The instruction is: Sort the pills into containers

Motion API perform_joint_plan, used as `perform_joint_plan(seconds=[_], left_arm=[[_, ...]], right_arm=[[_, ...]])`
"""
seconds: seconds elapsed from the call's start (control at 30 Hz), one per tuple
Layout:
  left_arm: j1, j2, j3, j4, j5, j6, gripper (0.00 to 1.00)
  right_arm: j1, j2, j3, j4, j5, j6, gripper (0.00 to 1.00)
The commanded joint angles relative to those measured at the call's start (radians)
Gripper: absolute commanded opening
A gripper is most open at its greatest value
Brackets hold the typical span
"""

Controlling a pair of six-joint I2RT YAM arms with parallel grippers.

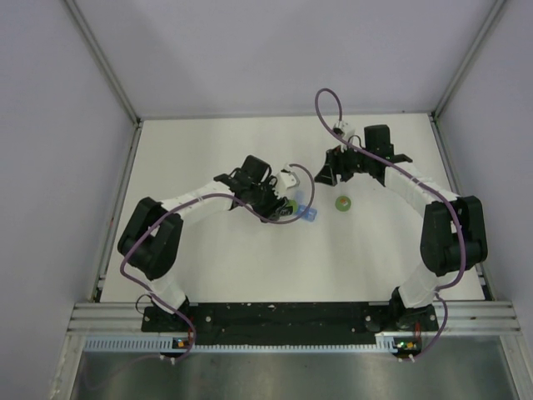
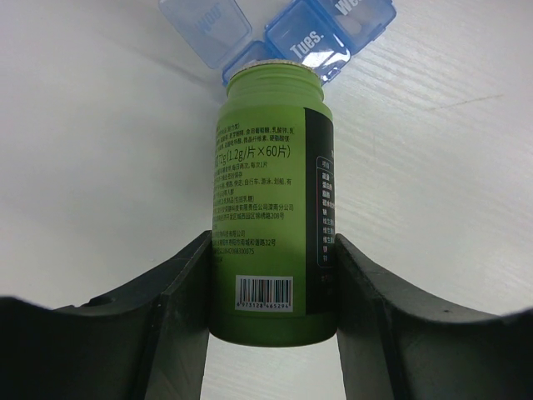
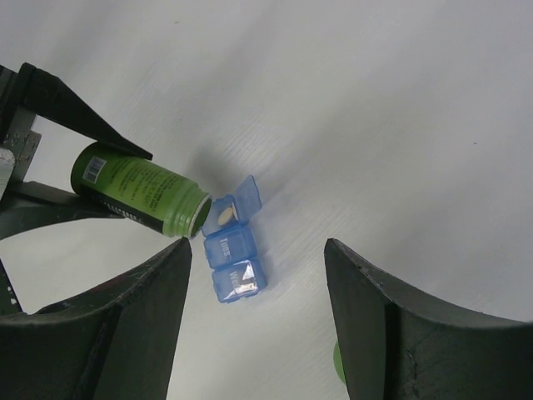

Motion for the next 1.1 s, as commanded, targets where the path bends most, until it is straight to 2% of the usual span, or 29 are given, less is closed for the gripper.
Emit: perform_joint_plan(seconds=[0.0, 0.47, 1.07], left_arm=[[-0.010, 0.018, 0.053, -0.007, -0.012, 0.014, 0.00], [-0.013, 0.001, 0.051, 0.016, -0.021, 0.005, 0.00], [-0.016, 0.026, 0.114, -0.066, -0.044, 0.026, 0.00]], right_arm=[[-0.013, -0.029, -0.005, 0.037, -0.025, 0.004, 0.65], [-0.013, -0.029, -0.007, 0.038, -0.029, 0.005, 0.65], [-0.013, -0.023, -0.009, 0.037, -0.031, 0.005, 0.65]])
